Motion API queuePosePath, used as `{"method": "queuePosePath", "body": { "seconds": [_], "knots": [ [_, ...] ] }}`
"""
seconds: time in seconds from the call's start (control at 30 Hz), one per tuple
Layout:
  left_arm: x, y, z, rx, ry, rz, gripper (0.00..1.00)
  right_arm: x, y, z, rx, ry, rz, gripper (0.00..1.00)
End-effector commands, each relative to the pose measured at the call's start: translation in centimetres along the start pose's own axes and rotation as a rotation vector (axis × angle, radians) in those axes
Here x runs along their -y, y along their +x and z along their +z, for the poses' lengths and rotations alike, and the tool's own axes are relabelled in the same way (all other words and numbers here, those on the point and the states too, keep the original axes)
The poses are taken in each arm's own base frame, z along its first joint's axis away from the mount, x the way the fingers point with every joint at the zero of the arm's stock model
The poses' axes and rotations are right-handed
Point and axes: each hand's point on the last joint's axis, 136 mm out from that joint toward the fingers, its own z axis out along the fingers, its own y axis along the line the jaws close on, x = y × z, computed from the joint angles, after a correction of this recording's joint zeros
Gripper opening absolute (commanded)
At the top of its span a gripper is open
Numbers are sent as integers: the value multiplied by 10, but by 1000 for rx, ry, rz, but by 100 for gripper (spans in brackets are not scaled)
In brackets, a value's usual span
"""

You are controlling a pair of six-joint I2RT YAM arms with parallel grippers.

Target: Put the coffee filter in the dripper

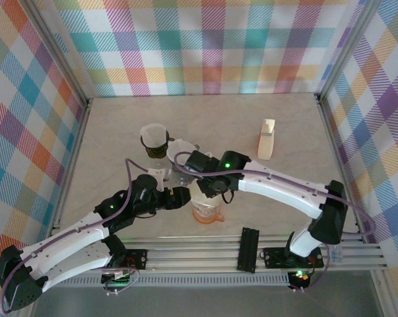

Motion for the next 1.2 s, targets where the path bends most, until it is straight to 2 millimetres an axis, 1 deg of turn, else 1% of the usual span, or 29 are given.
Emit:
{"method": "queuePosePath", "body": {
  "seconds": [0.0,0.13,0.23,0.3,0.47,0.57,0.67,0.87,0.97,1.1,1.17],
  "knots": [
    [-6,2,0,-6,-16,15,67,11,-1,-17,84,-17,70,39],
    [-6,1,0,-1,-17,11,67,14,10,-17,84,-43,112,38],
    [-6,1,1,-3,-15,12,68,11,16,-13,79,-69,121,35],
    [-6,1,2,-2,-17,11,68,9,19,-10,67,-73,123,29],
    [-7,2,3,-5,-20,5,68,8,22,-1,53,-64,117,9],
    [-9,2,3,-5,-26,3,68,7,24,3,44,-59,112,4],
    [-10,3,3,-6,-27,4,68,6,25,6,36,-57,108,2],
    [-11,3,4,-3,-31,-3,69,5,29,13,17,-54,107,1],
    [-8,2,3,0,-20,-7,71,4,31,15,10,-55,106,1],
    [-8,2,2,-1,-20,-4,71,3,29,14,15,-60,109,2],
    [-10,3,3,-4,-26,-1,70,3,27,11,26,-65,108,5]
  ]
}}
